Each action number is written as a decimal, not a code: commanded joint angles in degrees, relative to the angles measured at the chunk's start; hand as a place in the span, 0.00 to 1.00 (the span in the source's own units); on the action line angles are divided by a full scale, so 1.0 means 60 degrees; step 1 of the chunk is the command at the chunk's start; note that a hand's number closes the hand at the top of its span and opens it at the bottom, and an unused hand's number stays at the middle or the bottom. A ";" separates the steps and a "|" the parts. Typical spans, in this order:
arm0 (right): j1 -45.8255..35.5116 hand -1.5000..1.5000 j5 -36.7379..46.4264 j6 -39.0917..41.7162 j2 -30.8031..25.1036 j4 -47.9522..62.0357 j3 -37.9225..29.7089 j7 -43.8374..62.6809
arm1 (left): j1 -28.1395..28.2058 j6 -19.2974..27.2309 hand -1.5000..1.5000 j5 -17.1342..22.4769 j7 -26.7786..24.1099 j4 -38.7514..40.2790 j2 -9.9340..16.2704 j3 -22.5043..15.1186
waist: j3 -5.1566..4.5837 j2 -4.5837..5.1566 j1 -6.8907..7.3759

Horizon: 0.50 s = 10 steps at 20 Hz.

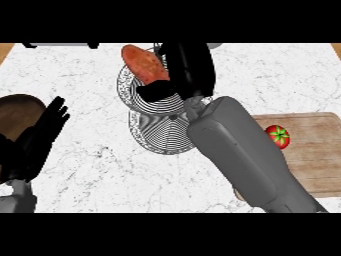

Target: Pick the sweet potato from the cutting board and place it in the tiered basket

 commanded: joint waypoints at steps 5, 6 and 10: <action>-0.0071 0.00 -0.1804 -0.0582 0.0035 -0.0640 -0.0868 0.0298 | 0.0332 0.0134 0.50 -0.0084 0.0593 -0.0760 -0.0164 -0.0175 | -0.0007 0.0028 0.0024; -0.0481 0.00 -0.2123 -0.1096 0.0036 -0.0220 -0.1006 0.0255 | -0.0191 -0.0036 0.50 -0.0059 0.0177 -0.0044 -0.0083 -0.0035 | -0.0013 0.0071 0.0045; 0.0376 0.00 -0.2993 -0.1792 0.0037 -0.1062 -0.1466 -0.0244 | 0.0366 -0.0125 0.50 0.0057 0.0002 -0.0404 -0.0175 -0.0018 | -0.0008 0.0040 -0.0016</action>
